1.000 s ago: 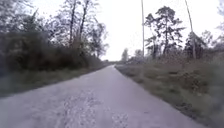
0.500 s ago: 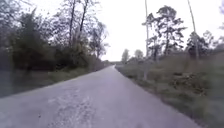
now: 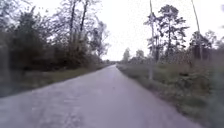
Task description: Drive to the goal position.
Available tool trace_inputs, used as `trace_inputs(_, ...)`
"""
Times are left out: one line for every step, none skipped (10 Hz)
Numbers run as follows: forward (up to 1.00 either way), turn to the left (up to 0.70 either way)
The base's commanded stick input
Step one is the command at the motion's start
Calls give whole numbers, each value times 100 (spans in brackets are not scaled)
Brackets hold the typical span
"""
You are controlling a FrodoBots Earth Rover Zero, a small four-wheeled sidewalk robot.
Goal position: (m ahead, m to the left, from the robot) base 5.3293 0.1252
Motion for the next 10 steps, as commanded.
trace_inputs(100,0)
trace_inputs(100,0)
trace_inputs(100,0)
trace_inputs(100,0)
trace_inputs(100,0)
trace_inputs(100,0)
trace_inputs(100,0)
trace_inputs(100,0)
trace_inputs(100,0)
trace_inputs(100,0)
